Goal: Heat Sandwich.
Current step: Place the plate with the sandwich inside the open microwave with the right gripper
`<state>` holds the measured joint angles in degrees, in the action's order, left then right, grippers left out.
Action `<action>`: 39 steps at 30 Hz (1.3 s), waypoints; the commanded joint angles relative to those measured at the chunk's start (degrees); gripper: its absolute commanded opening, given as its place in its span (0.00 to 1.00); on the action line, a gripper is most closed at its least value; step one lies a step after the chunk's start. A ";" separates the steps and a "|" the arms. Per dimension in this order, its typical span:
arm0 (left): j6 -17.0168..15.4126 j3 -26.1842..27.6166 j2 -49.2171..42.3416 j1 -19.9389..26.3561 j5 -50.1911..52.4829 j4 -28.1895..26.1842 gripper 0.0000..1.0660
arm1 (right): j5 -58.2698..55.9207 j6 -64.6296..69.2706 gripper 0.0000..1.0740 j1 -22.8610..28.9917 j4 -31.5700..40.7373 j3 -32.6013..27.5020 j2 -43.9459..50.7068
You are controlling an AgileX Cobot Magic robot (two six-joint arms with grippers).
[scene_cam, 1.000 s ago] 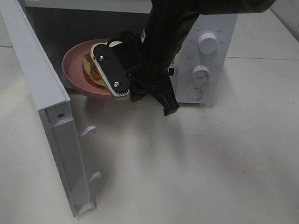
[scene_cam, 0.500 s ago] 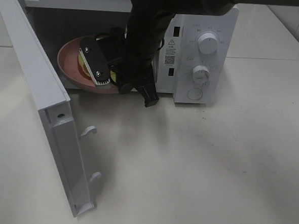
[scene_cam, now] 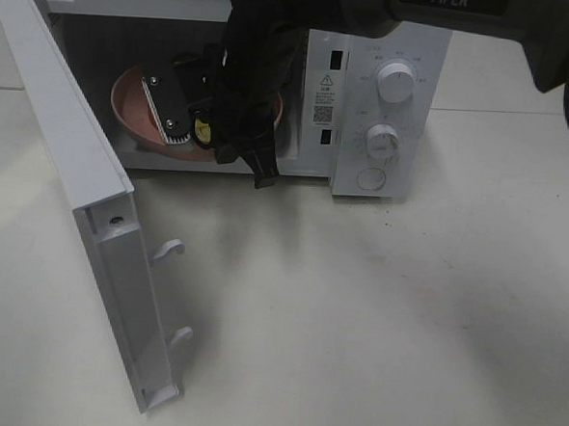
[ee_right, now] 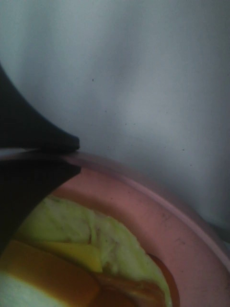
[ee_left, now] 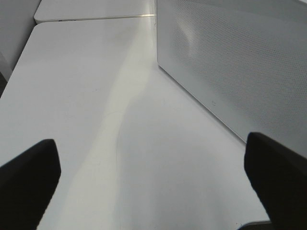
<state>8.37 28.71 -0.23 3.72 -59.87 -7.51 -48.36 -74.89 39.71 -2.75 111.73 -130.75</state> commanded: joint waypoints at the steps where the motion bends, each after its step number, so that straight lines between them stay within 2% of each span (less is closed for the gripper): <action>1: 0.00 -0.17 -1.32 -0.34 0.74 -0.40 0.95 | 0.69 0.34 0.01 -0.40 -0.23 1.89 -0.74; 12: 0.00 -0.17 -1.32 -0.34 0.74 -0.40 0.95 | 2.06 1.20 0.01 -2.23 -0.23 6.30 -4.13; 27: 0.00 -0.17 -1.32 -0.34 0.74 -0.46 0.95 | 4.76 1.26 0.03 -3.04 -1.03 6.30 -5.21; 33: 0.00 -0.17 -1.32 -0.34 0.74 -0.46 0.95 | 5.21 2.06 0.12 -3.09 -1.03 6.30 -5.84; 35: 0.00 -0.17 -1.32 -0.34 0.74 -0.46 0.95 | 6.13 3.61 0.18 -3.09 -1.03 6.30 -5.84; 36: 0.00 -0.17 -1.32 -0.34 0.74 -0.46 0.95 | 6.82 6.02 0.26 -3.09 -1.15 6.30 -5.84; 37: 0.00 -0.17 -1.32 -0.34 0.74 -0.46 0.95 | 6.82 6.02 0.26 -3.09 -1.15 6.30 -5.84; 39: 0.00 -0.17 -1.32 -0.34 0.74 -0.46 0.95 | 7.28 7.91 0.36 -3.09 -1.32 6.30 -5.84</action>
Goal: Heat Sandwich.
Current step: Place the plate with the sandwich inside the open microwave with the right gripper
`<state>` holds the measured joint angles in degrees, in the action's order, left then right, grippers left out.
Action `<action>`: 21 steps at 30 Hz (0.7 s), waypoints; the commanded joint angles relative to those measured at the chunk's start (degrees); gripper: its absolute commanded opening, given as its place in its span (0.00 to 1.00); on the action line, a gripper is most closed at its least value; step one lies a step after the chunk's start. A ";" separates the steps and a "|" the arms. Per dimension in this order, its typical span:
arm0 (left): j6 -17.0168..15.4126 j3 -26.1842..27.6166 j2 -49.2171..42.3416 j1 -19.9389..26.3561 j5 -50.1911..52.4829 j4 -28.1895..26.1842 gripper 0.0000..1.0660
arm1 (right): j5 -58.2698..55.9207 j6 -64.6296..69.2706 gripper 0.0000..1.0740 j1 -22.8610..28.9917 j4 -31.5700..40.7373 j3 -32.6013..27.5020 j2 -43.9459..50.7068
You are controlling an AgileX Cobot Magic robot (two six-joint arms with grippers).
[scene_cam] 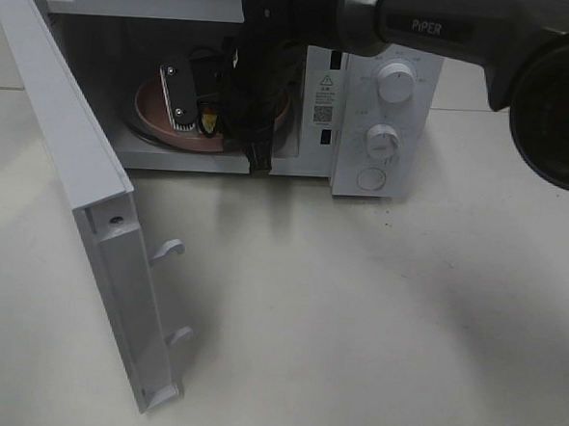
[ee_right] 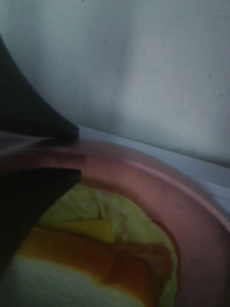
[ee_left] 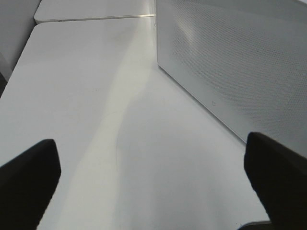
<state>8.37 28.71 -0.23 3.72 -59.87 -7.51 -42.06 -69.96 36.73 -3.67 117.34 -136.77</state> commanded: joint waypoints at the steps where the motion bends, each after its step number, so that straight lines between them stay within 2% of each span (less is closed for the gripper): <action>1: 0.00 -0.17 -1.32 -0.34 0.74 -0.46 0.95 | 1.03 3.78 0.48 -0.11 -0.63 0.69 0.17; 2: 0.00 -0.17 -1.32 -0.34 0.74 -0.46 0.95 | 1.03 3.78 0.48 -0.11 -0.63 0.69 0.17; 5: 0.00 -0.17 -1.32 -0.34 0.74 -0.46 0.95 | 1.03 4.93 0.67 -0.11 -0.63 0.69 0.17; 10: 0.00 -0.17 -1.32 -0.34 0.74 -0.46 0.95 | 1.03 6.13 0.77 -0.74 -0.34 0.69 0.17; 21: 0.00 -0.17 -1.32 -0.34 0.74 -0.46 0.95 | 2.23 9.74 0.75 -0.74 -0.40 0.63 0.23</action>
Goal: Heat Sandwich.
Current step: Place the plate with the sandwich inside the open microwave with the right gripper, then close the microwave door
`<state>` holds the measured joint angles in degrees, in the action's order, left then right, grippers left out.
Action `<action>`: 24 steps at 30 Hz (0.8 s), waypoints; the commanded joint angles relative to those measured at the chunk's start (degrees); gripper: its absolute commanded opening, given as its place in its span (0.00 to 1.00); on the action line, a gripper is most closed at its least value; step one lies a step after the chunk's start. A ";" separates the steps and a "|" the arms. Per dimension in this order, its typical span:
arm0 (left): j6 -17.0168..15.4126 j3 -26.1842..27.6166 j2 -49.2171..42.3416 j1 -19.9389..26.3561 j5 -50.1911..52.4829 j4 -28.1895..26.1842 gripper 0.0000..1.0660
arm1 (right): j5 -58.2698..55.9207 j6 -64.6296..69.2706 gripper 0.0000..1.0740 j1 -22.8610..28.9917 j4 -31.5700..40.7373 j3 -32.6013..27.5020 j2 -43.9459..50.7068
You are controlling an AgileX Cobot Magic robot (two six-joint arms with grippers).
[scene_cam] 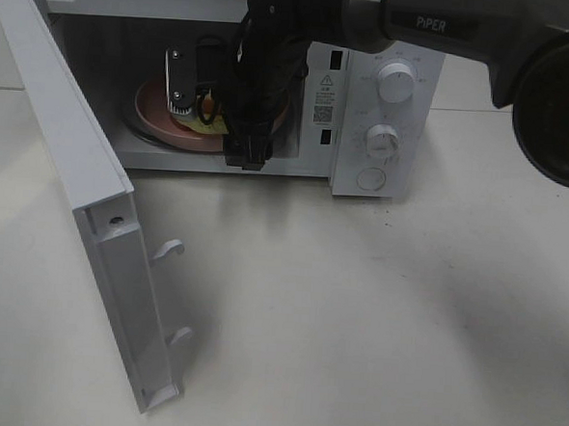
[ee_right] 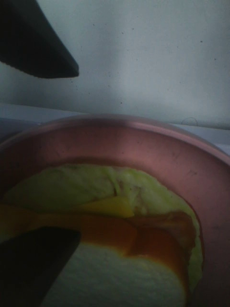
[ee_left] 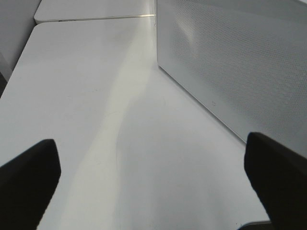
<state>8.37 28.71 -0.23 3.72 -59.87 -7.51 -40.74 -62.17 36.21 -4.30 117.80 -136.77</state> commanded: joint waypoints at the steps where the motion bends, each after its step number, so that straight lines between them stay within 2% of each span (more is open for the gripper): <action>1: 0.00 -0.17 -1.32 -0.34 0.74 -0.46 0.95 | 1.15 2.29 0.75 -0.23 0.23 0.17 0.29; 6: 0.00 -0.17 -1.32 -0.34 0.74 -0.46 0.95 | 3.84 2.81 0.74 -0.23 0.23 -1.26 1.43; 9: 0.00 -0.17 -1.32 -0.34 0.74 -0.46 0.95 | 8.31 2.81 0.73 -0.23 -0.06 -6.30 3.55; 11: 0.00 -0.17 -1.32 -0.34 0.74 -0.46 0.95 | 9.45 2.81 0.73 -0.23 -0.06 -7.62 4.30; 13: 0.00 -0.17 -1.32 -0.34 0.74 -0.46 0.95 | 14.04 2.81 0.72 -0.23 -0.17 -12.20 6.19; 15: 0.00 -0.17 -1.32 -0.34 0.74 -0.46 0.95 | 15.24 2.81 0.72 -0.23 -0.34 -13.58 6.82; 17: 0.00 -0.17 -1.32 -0.34 0.74 -0.46 0.95 | 18.33 2.81 0.71 -0.23 -1.32 -17.82 8.82; 19: 0.00 -0.17 -1.32 -0.34 0.74 -0.46 0.95 | 19.42 2.81 0.71 -0.23 -1.32 -19.14 9.63; 22: 0.00 -0.17 -1.32 -0.34 0.74 -0.46 0.95 | 25.21 2.81 0.71 -0.23 -1.32 -25.61 12.78; 24: 0.00 -0.17 -1.32 -0.34 0.74 -0.46 0.95 | 26.13 2.81 0.71 -0.23 -1.32 -26.87 13.46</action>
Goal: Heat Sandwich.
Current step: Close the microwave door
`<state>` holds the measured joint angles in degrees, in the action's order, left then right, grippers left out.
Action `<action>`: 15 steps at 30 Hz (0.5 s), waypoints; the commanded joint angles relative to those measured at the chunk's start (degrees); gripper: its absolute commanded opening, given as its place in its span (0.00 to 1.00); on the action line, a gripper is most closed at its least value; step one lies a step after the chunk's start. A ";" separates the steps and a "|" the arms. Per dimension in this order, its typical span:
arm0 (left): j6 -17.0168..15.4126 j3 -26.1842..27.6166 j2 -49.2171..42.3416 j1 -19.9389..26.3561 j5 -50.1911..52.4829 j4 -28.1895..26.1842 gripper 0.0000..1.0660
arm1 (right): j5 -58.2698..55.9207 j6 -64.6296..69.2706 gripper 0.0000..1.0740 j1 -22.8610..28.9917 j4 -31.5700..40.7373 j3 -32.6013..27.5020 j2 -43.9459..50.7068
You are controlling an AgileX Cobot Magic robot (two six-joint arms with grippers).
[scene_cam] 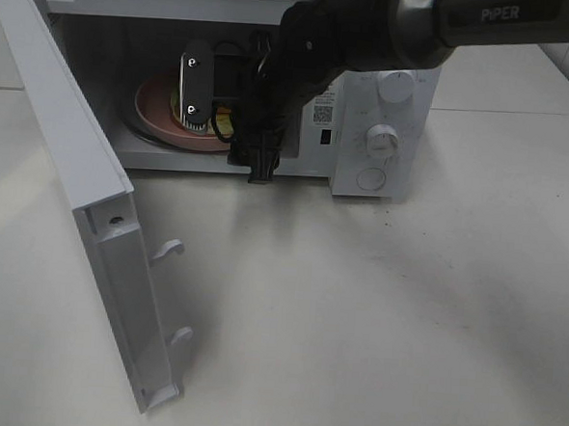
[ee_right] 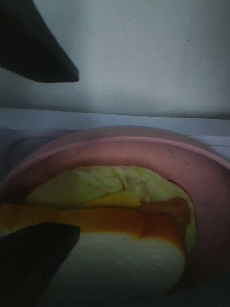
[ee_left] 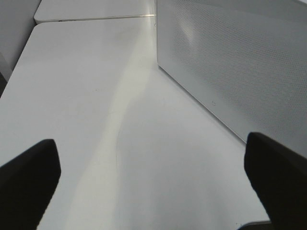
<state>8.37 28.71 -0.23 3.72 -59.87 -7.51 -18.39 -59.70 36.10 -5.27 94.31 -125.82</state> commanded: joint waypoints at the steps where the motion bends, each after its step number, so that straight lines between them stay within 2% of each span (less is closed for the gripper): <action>1: 0.00 -0.17 -1.32 -0.34 0.74 -0.46 0.95 | 5.67 0.34 0.71 -0.11 -0.34 -6.36 4.30; 5: 0.00 -0.17 -1.32 -0.34 0.74 -0.46 0.95 | 7.56 0.34 0.71 -0.11 -0.34 -9.80 6.53; 8: 0.00 -0.17 -1.32 -0.34 0.74 -0.46 0.95 | 8.77 0.34 0.71 -0.11 -0.34 -15.01 9.80; 15: 0.00 -0.17 -1.32 -0.34 0.74 -0.46 0.95 | 9.80 0.34 0.71 -0.11 -0.34 -22.80 15.58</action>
<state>8.37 28.71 -0.23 3.72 -59.87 -7.51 -9.17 -59.70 36.10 -5.27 72.99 -111.96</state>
